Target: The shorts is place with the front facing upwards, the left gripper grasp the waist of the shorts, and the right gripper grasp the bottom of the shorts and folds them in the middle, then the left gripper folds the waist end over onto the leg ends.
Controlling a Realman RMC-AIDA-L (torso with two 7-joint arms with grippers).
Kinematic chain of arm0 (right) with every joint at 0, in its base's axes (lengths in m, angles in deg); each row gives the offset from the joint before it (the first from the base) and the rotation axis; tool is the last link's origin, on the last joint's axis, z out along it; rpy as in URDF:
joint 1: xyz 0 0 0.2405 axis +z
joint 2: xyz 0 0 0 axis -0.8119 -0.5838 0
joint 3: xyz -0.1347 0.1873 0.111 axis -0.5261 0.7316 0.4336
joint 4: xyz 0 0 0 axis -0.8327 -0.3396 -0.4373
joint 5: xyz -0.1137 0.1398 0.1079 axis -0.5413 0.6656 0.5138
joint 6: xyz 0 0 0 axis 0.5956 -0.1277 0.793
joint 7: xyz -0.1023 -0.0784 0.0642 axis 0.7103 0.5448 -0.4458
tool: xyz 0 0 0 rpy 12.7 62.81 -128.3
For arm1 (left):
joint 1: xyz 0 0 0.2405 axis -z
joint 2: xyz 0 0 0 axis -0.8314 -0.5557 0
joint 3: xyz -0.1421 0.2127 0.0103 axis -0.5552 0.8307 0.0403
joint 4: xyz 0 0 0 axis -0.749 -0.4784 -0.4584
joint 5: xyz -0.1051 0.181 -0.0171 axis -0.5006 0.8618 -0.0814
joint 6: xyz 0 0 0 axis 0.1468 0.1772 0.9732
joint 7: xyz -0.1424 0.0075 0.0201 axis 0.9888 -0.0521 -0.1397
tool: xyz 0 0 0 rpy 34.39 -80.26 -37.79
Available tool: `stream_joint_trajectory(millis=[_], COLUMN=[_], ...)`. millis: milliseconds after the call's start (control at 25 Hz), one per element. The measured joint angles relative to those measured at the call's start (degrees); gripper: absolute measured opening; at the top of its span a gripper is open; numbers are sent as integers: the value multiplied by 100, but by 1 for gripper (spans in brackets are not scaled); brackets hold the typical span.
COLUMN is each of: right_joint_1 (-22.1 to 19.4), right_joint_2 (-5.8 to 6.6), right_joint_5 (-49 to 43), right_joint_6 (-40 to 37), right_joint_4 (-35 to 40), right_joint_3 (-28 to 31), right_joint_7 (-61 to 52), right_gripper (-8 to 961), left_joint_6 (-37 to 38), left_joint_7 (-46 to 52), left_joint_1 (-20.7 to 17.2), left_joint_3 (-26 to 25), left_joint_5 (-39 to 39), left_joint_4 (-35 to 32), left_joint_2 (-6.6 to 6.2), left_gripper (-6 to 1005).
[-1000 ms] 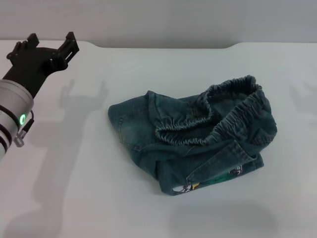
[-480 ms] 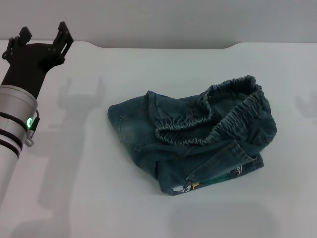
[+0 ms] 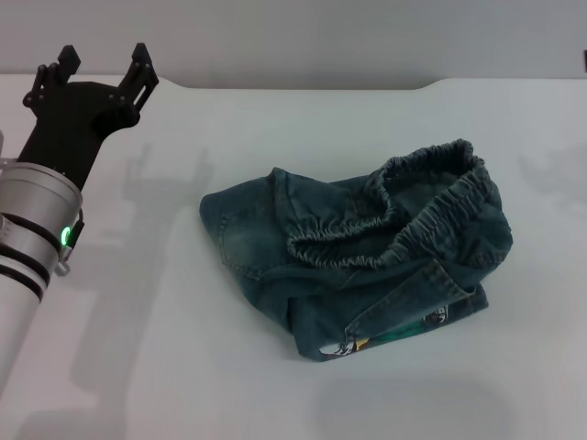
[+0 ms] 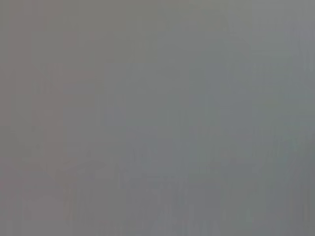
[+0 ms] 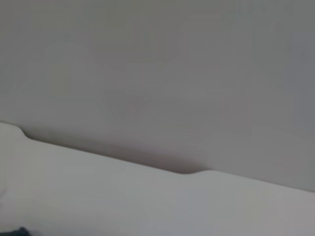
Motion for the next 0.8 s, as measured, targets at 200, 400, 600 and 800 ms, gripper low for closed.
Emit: stream_joint_trajectory(millis=[200,400,600,800], right_joint_1=[255,349,420,633], right_joint_2=[-94,-185,-208,-169], right_joint_5=[223,671,686,416], right_joint_6=[-114,-168,-61,-14], right_joint_4=[571,1072,1085,1212], right_joint_3=[-28,-98,-165,-384], right_joint_7=[52,141,208,212], right_gripper=[408,370,307,159], left_joint_6=[-128,-214,-267,-300], left_joint_7=[-9,-53,-46,-43], left_joint_1=[132,240,338,411], left_joint_3=[3,6,-11,-35], left_joint_5=[2,3,2,1], left_joint_4=[-25,-35,-90,-99], left_joint_2=[5,8,13,18], left_gripper=[849,849,849,849])
